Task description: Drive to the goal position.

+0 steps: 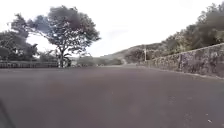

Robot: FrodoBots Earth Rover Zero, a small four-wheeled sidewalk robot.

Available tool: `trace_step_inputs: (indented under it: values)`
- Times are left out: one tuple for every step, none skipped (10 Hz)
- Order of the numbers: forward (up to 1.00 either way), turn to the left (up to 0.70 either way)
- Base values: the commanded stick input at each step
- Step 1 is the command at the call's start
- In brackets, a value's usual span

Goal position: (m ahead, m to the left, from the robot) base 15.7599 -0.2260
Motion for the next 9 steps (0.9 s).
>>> trace_step_inputs:
  values:
    - [1.0, -0.01]
    - [1.0, 0.0]
    - [1.0, 0.0]
    - [1.0, 0.0]
    - [1.0, 0.0]
    - [1.0, 0.0]
    - [1.0, 0.0]
    - [1.0, 0.0]
    - [1.0, 0.0]
